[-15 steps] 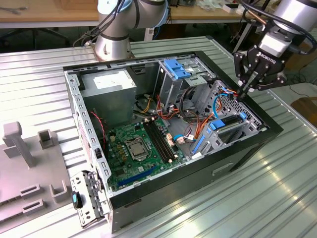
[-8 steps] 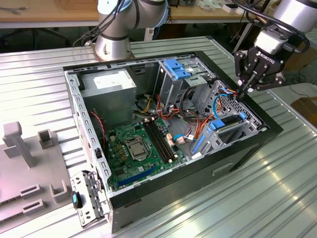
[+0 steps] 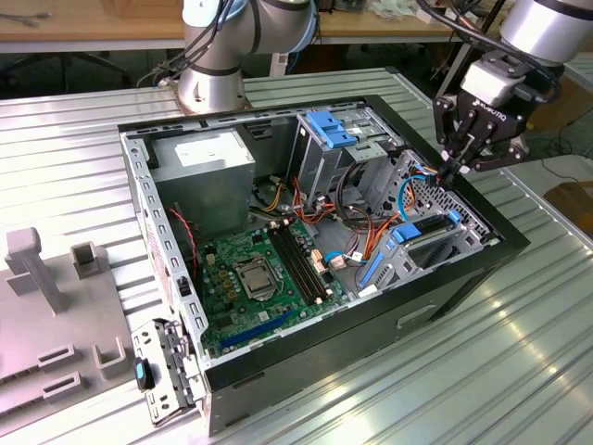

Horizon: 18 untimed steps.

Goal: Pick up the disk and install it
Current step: 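Insert the first disk wire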

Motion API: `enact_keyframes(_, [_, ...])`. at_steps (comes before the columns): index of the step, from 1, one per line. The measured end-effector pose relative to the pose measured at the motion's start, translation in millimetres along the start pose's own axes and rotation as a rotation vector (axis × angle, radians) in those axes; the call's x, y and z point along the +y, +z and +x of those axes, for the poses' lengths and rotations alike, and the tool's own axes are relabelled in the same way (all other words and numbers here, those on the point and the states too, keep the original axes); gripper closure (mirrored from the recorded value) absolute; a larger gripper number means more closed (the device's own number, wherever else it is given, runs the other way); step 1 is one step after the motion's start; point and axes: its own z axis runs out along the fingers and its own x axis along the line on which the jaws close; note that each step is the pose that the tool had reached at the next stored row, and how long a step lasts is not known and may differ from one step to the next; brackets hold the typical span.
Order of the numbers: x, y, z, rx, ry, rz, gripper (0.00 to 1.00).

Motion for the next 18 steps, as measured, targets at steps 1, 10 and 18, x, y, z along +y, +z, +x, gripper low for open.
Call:
enact_keyframes(1, [1.0, 0.2, -0.2, 0.0009, 0.000, 0.0045, 0.84])
enact_keyframes(10, [1.7, 0.4, 0.1, 0.0078, 0.126, 0.0009, 0.84])
enact_keyframes(18, [5.2, 1.7, 14.0, 0.0102, 0.168, -0.0007, 0.84])
